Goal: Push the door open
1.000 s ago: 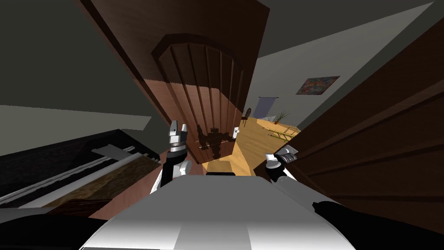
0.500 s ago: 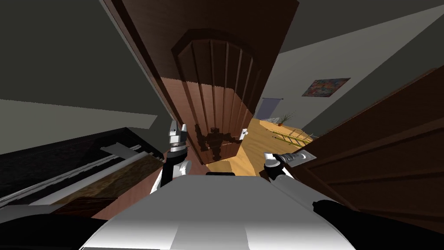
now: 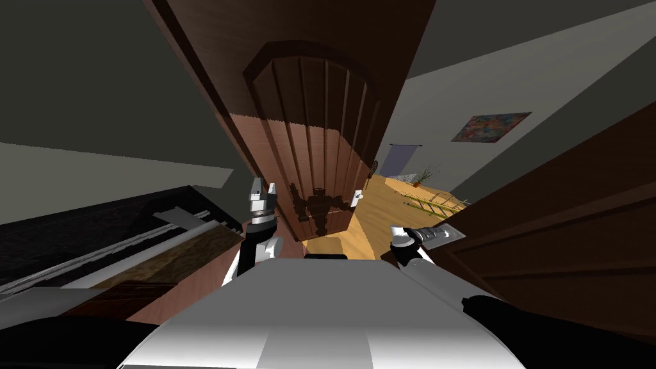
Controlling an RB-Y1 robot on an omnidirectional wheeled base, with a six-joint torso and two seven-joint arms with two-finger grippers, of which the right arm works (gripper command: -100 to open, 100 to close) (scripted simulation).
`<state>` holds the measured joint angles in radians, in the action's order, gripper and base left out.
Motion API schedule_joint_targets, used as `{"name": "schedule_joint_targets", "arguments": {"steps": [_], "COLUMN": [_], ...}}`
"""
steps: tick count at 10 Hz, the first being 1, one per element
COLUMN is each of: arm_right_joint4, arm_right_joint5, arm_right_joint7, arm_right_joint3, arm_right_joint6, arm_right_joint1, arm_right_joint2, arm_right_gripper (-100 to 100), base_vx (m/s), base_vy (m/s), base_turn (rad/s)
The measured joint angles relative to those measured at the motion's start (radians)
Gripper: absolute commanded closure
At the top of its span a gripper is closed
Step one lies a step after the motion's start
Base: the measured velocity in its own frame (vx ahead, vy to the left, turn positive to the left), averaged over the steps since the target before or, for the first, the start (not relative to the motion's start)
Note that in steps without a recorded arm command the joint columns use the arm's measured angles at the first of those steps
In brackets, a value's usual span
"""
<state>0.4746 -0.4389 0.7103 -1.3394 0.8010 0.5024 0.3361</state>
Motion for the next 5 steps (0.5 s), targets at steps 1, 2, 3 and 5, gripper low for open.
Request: {"name": "schedule_joint_targets", "arguments": {"steps": [1, 2, 3, 5], "arm_right_joint4": [0.007, -0.005, -0.010, -0.008], "arm_right_joint5": [-0.003, -0.004, -0.005, -0.005], "arm_right_joint7": [0.003, 0.002, 0.002, 0.002], "arm_right_joint3": [-0.004, -0.006, -0.008, -0.007], "arm_right_joint6": [0.002, 0.010, 0.017, 0.018], "arm_right_joint1": [-0.003, -0.004, -0.005, -0.004], "arm_right_joint2": [-0.003, 0.004, 0.008, 0.010], "arm_right_gripper": [-100, -100, -100, 100], "base_vx": [0.035, 0.045, 0.014, -0.001], "base_vy": [-0.291, -0.239, -0.098, 0.020], "base_turn": [0.073, 0.047, 0.016, -0.011]}}
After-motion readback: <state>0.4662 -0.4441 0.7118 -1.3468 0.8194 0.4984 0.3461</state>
